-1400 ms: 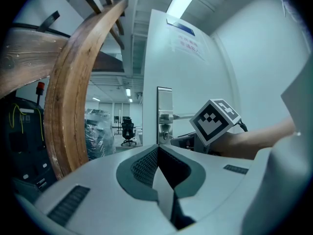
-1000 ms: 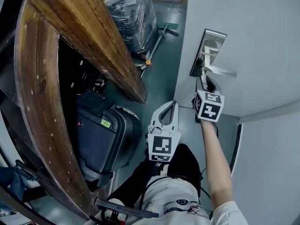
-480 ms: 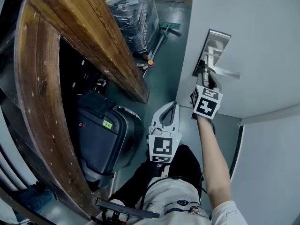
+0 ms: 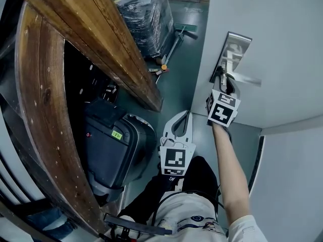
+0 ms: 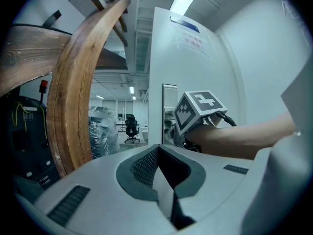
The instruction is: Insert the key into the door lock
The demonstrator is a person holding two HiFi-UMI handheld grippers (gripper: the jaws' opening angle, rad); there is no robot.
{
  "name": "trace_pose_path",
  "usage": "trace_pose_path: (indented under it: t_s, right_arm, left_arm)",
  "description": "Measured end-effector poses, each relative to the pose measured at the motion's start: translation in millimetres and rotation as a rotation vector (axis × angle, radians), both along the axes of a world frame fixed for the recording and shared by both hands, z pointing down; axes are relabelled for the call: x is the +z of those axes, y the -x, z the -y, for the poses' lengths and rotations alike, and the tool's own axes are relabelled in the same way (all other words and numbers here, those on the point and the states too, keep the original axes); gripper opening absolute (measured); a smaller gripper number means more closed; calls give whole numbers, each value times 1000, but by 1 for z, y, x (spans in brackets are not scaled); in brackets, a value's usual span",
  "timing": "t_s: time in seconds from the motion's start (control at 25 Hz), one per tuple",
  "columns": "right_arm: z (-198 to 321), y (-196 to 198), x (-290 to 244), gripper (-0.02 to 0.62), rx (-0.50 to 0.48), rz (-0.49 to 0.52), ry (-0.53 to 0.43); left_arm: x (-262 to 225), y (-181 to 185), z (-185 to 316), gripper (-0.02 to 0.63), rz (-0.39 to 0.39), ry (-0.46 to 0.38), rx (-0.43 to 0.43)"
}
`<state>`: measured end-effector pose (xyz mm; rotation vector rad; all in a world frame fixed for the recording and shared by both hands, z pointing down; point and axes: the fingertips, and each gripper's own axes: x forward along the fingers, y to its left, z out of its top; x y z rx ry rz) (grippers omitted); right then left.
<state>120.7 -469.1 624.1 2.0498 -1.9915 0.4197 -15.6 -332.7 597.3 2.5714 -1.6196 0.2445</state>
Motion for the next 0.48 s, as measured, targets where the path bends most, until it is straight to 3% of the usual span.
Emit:
trace_pose_path:
  t_s: [0.28, 0.48]
  right_arm:
    - [-11, 5, -3, 120, -72, -41, 3]
    - [-64, -1, -22, 120, -84, 33, -6]
  left_arm:
    - [-12, 0, -4, 5, 5, 19, -3]
    - [-46, -5, -9, 5, -2, 32, 4]
